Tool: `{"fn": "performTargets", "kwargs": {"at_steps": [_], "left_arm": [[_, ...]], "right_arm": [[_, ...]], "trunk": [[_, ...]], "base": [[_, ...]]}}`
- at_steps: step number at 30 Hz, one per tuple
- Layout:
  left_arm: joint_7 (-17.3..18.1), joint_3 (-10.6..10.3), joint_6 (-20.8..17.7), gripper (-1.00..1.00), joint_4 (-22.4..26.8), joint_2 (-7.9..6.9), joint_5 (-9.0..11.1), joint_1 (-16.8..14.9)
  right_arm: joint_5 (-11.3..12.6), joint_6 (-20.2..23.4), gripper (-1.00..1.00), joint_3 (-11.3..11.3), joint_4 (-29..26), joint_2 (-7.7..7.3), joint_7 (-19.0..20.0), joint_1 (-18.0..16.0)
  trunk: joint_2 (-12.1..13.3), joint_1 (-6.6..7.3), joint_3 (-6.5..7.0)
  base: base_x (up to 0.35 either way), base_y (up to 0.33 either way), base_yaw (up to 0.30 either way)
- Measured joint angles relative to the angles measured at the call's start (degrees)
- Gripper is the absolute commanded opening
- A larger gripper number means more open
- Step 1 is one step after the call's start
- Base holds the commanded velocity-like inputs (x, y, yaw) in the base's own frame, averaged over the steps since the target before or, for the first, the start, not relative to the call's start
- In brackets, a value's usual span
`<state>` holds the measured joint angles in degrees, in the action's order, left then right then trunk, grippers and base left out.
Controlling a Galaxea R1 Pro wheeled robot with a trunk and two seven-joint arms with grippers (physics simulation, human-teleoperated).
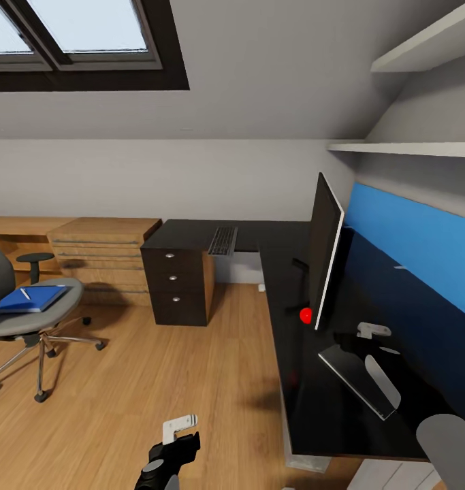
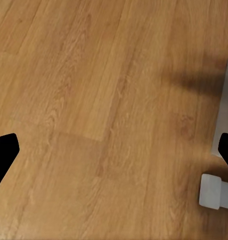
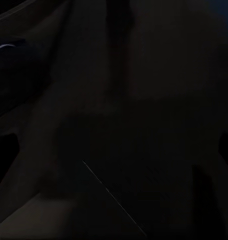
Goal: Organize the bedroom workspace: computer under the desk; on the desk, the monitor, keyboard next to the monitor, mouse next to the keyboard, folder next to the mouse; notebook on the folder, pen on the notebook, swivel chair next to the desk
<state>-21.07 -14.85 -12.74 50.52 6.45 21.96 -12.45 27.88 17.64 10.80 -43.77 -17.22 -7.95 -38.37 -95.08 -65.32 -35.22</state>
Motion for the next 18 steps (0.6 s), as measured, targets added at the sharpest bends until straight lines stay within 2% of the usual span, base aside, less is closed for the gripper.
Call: {"fn": "performTargets", "kwargs": {"at_steps": [6, 12, 18], "left_arm": [[0.0, 0.0, 0.0, 1.0, 0.0, 0.0, 0.0, 0.0], [0.0, 0.0, 0.0, 1.0, 0.0, 0.0, 0.0, 0.0], [0.0, 0.0, 0.0, 1.0, 0.0, 0.0, 0.0, 0.0]], "right_arm": [[0.0, 0.0, 1.0, 0.0, -0.1, 0.0, 0.0, 0.0], [0.0, 0.0, 1.0, 0.0, -0.1, 0.0, 0.1, 0.0], [0.0, 0.0, 1.0, 0.0, -0.1, 0.0, 0.1, 0.0]], "trunk": [[0.0, 0.0, 0.0], [-2.4, -1.31, -1.07], [-2.4, -1.32, -1.08]], "base": [[0.0, 0.0, 0.0], [0.0, 0.0, 0.0], [0.0, 0.0, 0.0]]}}
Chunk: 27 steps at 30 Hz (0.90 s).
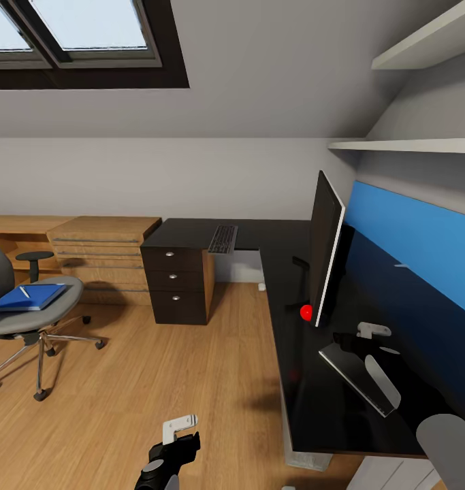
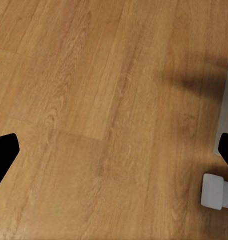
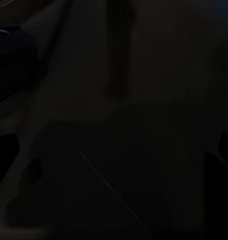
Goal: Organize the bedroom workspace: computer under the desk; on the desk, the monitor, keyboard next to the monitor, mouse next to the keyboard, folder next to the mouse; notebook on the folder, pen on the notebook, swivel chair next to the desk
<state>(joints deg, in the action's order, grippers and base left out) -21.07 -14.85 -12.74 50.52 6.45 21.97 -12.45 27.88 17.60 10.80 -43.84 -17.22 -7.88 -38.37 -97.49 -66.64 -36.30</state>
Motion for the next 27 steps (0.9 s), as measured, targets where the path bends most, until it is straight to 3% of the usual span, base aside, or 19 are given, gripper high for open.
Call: {"fn": "performTargets", "kwargs": {"at_steps": [27], "left_arm": [[0.0, 0.0, 0.0, 1.0, 0.3, 0.02, 0.0, 0.0]], "right_arm": [[0.0, 0.0, 1.0, 0.0, -0.1, -0.09, 0.1, 0.0]], "trunk": [[-0.4, -0.21, -0.17]], "base": [[0.0, 0.0, 0.0]]}}
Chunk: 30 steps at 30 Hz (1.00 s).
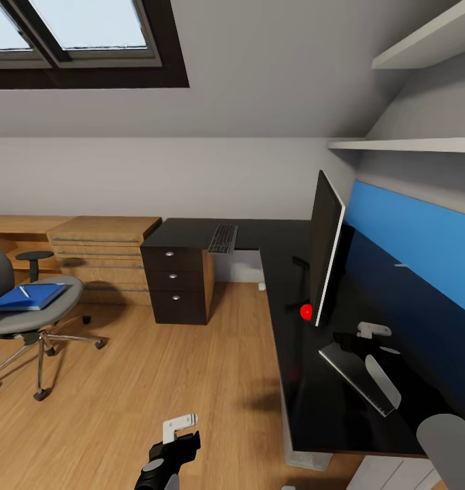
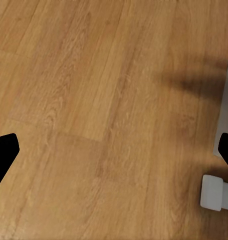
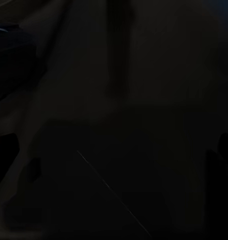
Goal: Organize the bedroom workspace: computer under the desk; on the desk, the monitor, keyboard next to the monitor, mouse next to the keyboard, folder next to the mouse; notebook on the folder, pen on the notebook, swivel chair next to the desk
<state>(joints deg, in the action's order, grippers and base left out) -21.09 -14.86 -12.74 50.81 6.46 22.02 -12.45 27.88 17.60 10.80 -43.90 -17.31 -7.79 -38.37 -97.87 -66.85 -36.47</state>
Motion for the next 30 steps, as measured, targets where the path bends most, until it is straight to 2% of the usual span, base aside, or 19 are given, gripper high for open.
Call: {"fn": "performTargets", "kwargs": {"at_steps": [4, 30], "left_arm": [[-0.1, 0.0, 0.0, 1.0, 0.1, 0.1, 0.0, 0.0], [0.1, 0.2, 0.1, 1.0, -0.1, -0.11, 0.0, 0.0]], "right_arm": [[-1.0, -0.1, 1.0, 0.0, -0.4, -0.01, -0.1, 0.0], [-1.0, -0.1, 1.0, 0.0, -0.4, -0.01, -0.1, 0.0]], "trunk": [[-1.6, -0.87, -0.71], [-1.6, -0.88, -0.71]], "base": [[0.0, 0.0, 0.0], [0.0, 0.0, 0.0]]}}
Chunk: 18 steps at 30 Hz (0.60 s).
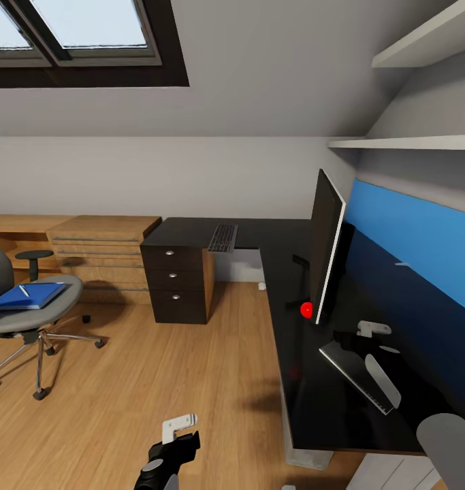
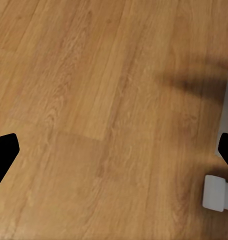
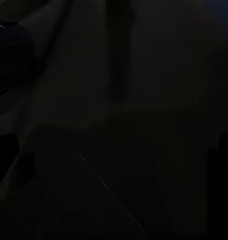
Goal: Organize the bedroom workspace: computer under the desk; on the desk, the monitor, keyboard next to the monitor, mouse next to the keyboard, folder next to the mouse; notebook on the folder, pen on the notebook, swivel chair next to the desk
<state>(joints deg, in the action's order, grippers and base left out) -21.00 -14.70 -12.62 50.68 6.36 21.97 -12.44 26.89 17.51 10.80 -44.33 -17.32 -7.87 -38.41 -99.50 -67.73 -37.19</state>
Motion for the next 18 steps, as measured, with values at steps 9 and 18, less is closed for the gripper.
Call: {"fn": "performTargets", "kwargs": {"at_steps": [9, 18], "left_arm": [[0.0, 0.0, 0.1, 1.0, -0.1, -0.08, -0.1, 0.0], [-0.1, 0.0, 0.1, 1.0, -0.1, -0.08, -0.2, 0.0]], "right_arm": [[0.2, -0.2, 1.0, 0.1, 0.0, 0.01, 0.2, 0.0], [0.3, -0.1, 1.0, 0.1, 0.0, 0.01, 0.2, 0.0]], "trunk": [[0.0, -0.02, 0.0], [0.0, -0.01, 0.0]], "base": [[-0.152, 0.0, 0.0], [-0.035, 0.0, 0.0]]}}
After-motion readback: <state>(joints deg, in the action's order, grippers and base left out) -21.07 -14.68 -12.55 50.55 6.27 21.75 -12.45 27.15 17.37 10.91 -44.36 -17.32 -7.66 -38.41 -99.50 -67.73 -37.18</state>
